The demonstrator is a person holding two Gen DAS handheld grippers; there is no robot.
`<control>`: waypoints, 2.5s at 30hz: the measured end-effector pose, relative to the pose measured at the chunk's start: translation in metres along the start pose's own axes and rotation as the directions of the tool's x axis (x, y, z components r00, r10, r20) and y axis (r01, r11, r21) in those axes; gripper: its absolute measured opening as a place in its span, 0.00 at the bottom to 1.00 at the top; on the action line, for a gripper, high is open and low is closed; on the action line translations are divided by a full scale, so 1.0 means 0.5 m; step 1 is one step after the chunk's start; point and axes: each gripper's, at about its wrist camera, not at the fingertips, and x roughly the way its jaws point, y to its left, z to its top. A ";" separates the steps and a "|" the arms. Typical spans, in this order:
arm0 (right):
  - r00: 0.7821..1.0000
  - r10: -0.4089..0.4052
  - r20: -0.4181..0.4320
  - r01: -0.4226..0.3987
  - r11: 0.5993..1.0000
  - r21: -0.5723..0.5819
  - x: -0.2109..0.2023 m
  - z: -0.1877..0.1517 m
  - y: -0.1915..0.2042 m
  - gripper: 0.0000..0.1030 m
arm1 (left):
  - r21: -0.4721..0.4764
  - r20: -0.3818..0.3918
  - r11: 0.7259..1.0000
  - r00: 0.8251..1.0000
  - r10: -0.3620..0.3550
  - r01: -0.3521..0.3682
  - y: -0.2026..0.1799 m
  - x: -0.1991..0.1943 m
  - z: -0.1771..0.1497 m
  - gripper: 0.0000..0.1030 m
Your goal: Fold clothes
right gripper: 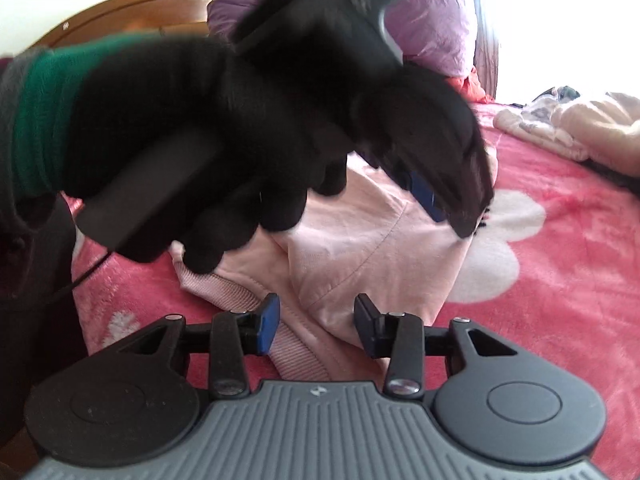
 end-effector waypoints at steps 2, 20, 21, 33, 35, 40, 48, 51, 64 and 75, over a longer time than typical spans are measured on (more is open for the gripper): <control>1.000 0.014 0.003 -0.014 1.000 0.023 -0.004 0.000 -0.006 0.41 | 0.005 0.011 1.000 1.000 0.000 0.000 0.000 -0.011 0.001 0.16; 0.993 -0.039 0.108 0.035 0.998 0.045 -0.049 -0.007 -0.036 0.40 | -0.670 0.168 0.741 0.962 0.217 -0.050 0.332 -0.251 -0.191 0.37; 0.994 -0.042 0.104 0.039 0.999 0.030 -0.041 -0.003 -0.030 0.40 | -0.717 0.171 0.696 0.962 0.215 -0.028 0.354 -0.252 -0.209 0.37; 0.997 -0.060 0.050 0.062 0.997 -0.050 -0.006 -0.007 0.013 0.41 | -0.825 0.306 0.538 0.936 0.173 0.171 0.410 -0.208 -0.247 0.33; 0.997 -0.058 0.050 0.060 0.997 -0.045 -0.005 -0.009 0.011 0.41 | -0.812 0.312 0.561 0.932 0.183 0.161 0.410 -0.200 -0.239 0.24; 0.997 -0.048 0.059 0.051 0.997 -0.050 -0.004 -0.010 0.012 0.42 | -0.788 0.308 0.602 0.931 0.198 0.132 0.408 -0.190 -0.222 0.07; 0.999 -0.023 0.046 0.025 0.998 -0.056 -0.003 -0.010 0.014 0.42 | -0.750 0.418 0.617 0.893 0.166 0.236 0.364 -0.243 -0.143 0.05; 0.999 -0.019 0.035 0.021 0.997 -0.069 0.000 -0.011 0.018 0.42 | -0.727 0.454 0.633 0.878 0.151 0.268 0.336 -0.248 -0.088 0.04; 0.999 -0.012 0.044 0.015 0.998 -0.065 -0.009 -0.011 0.016 0.42 | -0.701 0.376 0.690 0.915 0.144 0.180 0.240 -0.137 0.097 0.03; 1.000 0.011 0.023 -0.010 0.999 -0.042 -0.009 -0.012 0.006 0.44 | -0.641 0.249 0.767 0.950 0.187 0.017 0.185 -0.025 0.157 0.03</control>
